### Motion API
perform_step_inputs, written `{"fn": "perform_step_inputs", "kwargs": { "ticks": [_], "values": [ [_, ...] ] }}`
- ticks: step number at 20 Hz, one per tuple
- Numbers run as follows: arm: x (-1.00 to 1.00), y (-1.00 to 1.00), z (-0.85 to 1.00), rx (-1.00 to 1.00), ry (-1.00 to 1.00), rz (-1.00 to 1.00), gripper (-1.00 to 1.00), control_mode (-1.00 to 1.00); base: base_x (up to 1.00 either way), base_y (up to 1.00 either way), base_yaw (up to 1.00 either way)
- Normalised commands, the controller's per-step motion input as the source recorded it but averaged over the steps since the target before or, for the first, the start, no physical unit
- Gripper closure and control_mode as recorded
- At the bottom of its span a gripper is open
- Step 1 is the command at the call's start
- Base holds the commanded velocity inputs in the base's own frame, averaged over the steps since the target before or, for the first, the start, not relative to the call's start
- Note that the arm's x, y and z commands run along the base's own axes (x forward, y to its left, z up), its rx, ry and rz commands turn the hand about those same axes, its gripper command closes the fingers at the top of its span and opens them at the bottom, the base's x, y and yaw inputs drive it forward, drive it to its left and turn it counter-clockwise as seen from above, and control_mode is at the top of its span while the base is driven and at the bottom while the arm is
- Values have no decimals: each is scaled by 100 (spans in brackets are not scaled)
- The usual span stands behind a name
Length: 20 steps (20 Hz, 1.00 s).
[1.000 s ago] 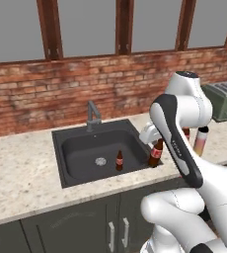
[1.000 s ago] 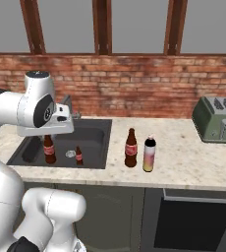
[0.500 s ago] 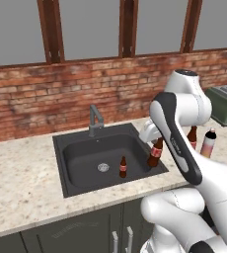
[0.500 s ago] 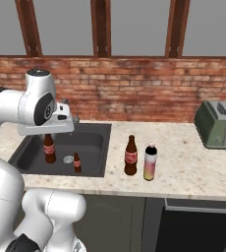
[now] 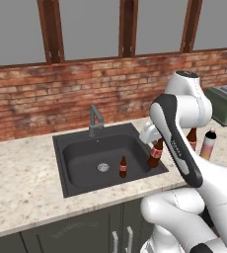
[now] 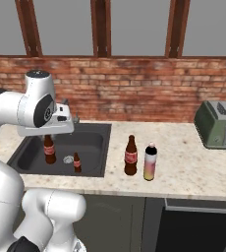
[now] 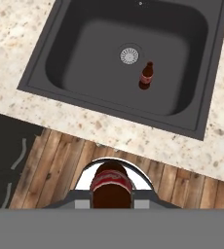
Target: Place the large bottle from the dining counter next to the other large bottle outside the sink, and place the small bottle from the dining counter next to the other small bottle inside the sink.
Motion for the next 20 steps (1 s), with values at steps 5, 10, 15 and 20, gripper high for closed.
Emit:
{"fn": "perform_step_inputs", "kwargs": {
  "ticks": [5, 10, 15, 20],
  "values": [
    [0, 0, 0, 0, 0, 0, 100, -100, 0, 0, 0],
    [21, 23, -18, 0, -6, -2, 100, -100, 0, 0, 0],
    [47, 49, -11, 0, -6, -6, 100, -100, 0, 0, 0],
    [23, 17, -13, 0, -1, -8, 100, -100, 0, 0, 0]
  ]
}}
